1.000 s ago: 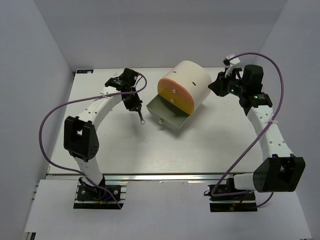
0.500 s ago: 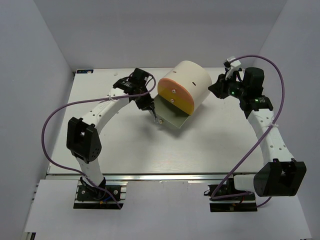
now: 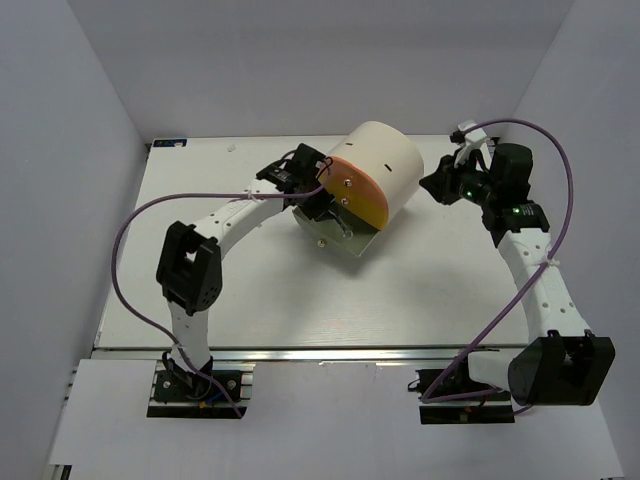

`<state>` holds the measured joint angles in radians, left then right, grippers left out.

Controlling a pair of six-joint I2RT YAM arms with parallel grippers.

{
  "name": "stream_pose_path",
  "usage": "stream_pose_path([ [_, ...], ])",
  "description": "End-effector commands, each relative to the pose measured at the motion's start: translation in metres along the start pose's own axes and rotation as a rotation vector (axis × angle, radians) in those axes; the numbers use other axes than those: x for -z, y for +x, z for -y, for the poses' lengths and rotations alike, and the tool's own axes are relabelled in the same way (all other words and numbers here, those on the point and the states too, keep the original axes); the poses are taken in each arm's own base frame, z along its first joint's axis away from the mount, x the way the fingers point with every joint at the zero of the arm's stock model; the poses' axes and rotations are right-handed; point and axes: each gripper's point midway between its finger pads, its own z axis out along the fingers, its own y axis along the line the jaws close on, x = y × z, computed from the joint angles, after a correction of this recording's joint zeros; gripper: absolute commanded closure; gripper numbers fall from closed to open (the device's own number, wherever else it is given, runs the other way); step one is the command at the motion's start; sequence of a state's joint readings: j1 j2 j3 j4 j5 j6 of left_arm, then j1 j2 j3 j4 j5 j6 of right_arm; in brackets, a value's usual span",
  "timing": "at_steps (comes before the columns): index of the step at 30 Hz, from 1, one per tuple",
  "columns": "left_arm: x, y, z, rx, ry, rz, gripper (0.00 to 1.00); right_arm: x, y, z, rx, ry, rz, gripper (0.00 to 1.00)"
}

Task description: Sort the tools into containers

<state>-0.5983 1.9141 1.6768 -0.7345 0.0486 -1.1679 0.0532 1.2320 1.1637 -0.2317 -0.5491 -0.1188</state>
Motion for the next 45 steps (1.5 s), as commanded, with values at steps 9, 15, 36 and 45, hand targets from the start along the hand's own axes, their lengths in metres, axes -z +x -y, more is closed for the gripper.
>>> stream_pose_path([
  [9, 0.019, -0.005, 0.052, 0.017, 0.125, 0.05, 0.6, 0.017, -0.014, -0.001, 0.05, 0.021, 0.067, 0.76],
  [15, 0.066, -0.021, 0.066, -0.085, 0.202, 0.142, 1.0, 0.013, -0.016, 0.0, 0.044, 0.006, 0.06, 0.76],
  [36, 0.016, 0.014, -0.117, -0.006, 0.257, -0.021, 0.48, -0.085, -0.085, 0.049, -0.218, -0.13, 0.137, 0.11],
  [45, -0.041, -0.01, -0.074, -0.063, 0.362, -0.065, 0.44, -0.142, -0.053, 0.09, -0.34, -0.148, 0.084, 0.18],
])
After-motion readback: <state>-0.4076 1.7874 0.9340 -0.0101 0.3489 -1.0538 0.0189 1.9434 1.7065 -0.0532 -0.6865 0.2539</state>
